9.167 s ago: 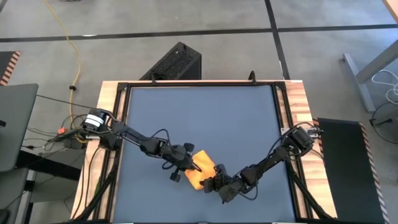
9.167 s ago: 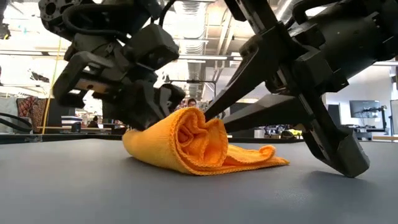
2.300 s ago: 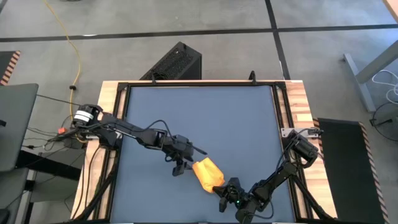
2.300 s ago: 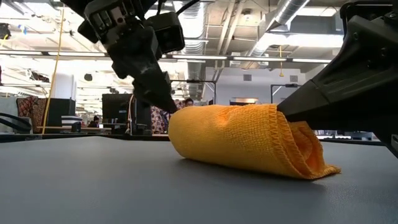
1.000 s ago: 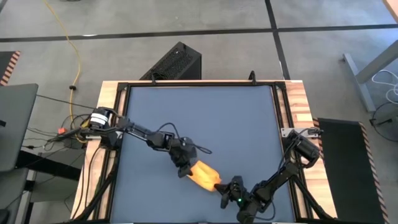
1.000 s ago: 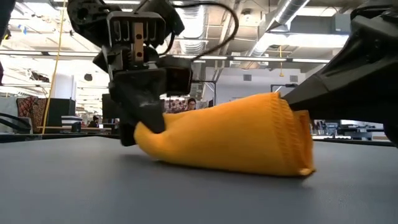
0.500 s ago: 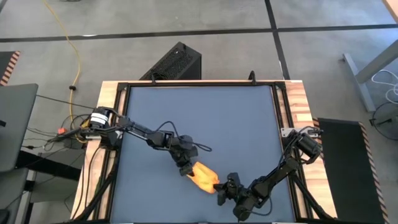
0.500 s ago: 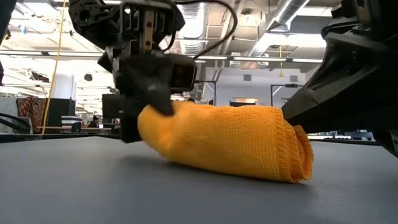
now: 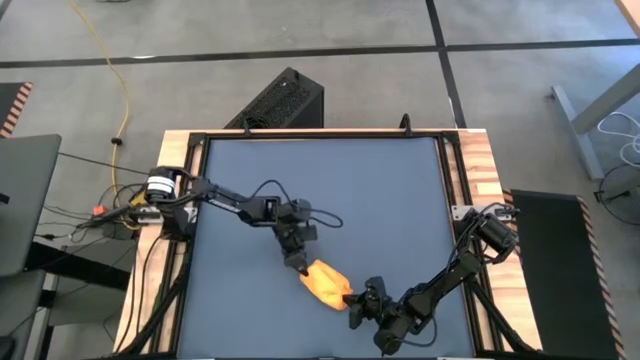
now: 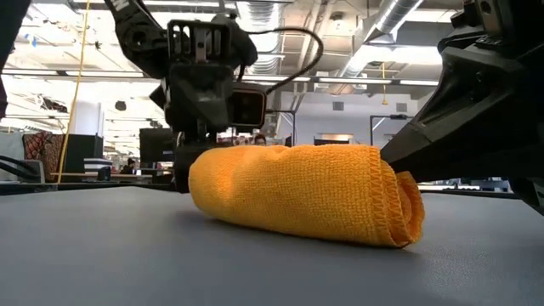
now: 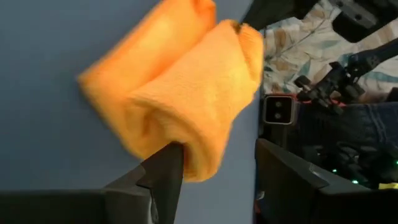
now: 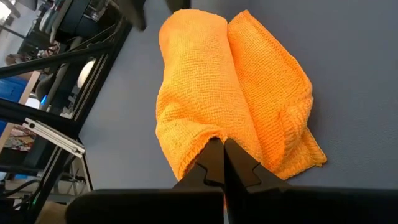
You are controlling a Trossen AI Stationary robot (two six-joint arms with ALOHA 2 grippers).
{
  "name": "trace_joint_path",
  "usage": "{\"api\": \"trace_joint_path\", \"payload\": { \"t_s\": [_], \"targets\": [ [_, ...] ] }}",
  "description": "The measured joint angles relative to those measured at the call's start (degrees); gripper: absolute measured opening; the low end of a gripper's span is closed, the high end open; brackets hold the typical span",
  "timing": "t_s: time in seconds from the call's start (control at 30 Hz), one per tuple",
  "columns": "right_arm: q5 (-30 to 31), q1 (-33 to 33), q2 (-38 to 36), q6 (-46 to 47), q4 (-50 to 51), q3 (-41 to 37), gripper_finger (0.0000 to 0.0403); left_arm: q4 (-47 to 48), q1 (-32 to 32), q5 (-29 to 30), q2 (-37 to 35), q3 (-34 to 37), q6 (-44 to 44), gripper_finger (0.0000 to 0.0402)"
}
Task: Roll towel
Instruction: Roll the yellow towel
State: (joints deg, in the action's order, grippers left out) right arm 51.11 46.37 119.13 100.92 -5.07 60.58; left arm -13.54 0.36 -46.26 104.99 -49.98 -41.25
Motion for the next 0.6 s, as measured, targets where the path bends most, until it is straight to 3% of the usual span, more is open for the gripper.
{"api": "trace_joint_path", "payload": {
  "t_s": [0.33,0.5,0.6],
  "targets": [
    [0.0,0.0,0.0,0.5,0.1,-0.1,0.0011,5.8,4.4,-1.5,-3.1,0.1,10.1,0.0190],
    [-0.4,-0.5,0.0,0.8,0.1,-0.1,0.0011,7.8,4.5,7.0,-10.7,0.1,18.9,0.0180],
    [-0.6,-0.6,0.0,1.0,0.1,-0.1,0.0011,7.8,0.2,14.7,-15.4,0.0,29.8,0.0176]
  ]
}}
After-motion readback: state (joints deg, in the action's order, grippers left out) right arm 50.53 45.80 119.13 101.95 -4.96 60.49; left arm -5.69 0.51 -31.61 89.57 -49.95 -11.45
